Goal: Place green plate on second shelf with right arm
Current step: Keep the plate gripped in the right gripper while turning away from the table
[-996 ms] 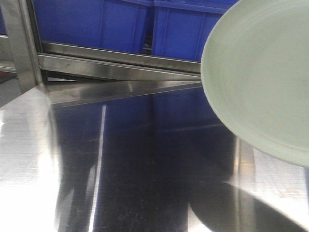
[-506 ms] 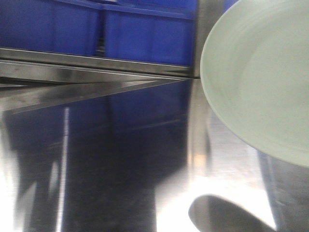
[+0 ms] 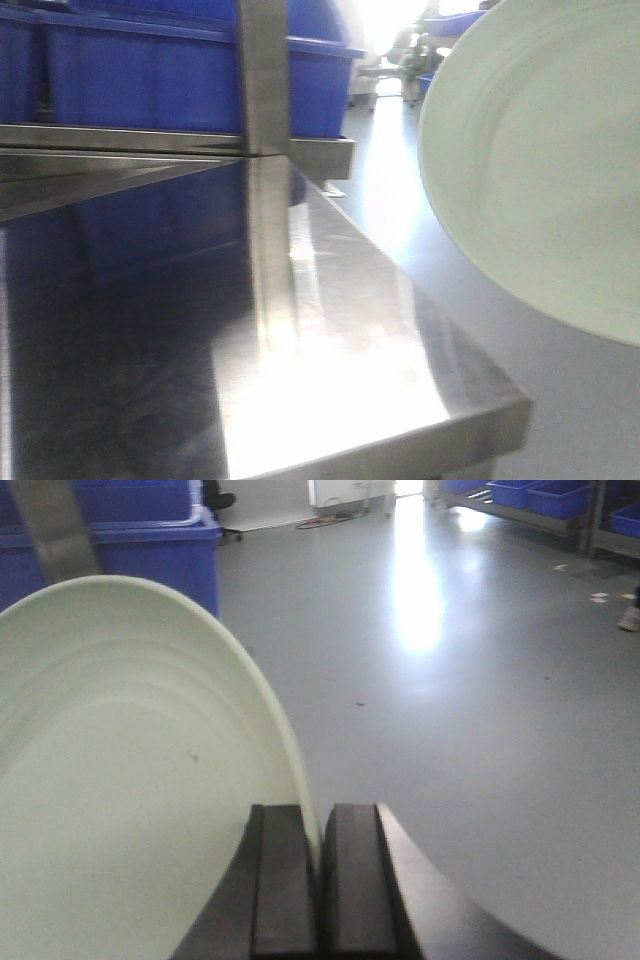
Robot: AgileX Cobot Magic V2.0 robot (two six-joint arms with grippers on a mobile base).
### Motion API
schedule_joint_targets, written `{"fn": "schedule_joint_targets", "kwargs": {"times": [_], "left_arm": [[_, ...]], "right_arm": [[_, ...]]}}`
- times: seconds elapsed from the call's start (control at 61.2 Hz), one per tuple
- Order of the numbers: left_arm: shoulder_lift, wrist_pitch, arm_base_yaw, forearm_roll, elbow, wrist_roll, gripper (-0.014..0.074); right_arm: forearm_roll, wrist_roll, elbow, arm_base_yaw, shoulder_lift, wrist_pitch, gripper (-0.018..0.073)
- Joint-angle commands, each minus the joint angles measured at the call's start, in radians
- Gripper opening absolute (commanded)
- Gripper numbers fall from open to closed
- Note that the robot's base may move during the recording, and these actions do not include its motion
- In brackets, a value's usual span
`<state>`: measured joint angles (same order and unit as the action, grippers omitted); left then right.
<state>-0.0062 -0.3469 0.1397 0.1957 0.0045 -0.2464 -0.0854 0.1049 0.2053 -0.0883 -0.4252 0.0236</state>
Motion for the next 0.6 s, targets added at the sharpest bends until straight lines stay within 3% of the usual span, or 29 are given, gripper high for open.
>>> {"fn": "schedule_joint_targets", "kwargs": {"times": [0.0, 0.588], "left_arm": [[-0.022, 0.068, 0.005, 0.004, 0.032, 0.001, 0.0124], [-0.022, 0.068, 0.005, 0.004, 0.032, 0.001, 0.0124]], "right_arm": [[-0.001, 0.0, 0.034, 0.007, 0.0, 0.113, 0.0049], [-0.001, 0.0, 0.034, 0.007, 0.0, 0.113, 0.0049]]}}
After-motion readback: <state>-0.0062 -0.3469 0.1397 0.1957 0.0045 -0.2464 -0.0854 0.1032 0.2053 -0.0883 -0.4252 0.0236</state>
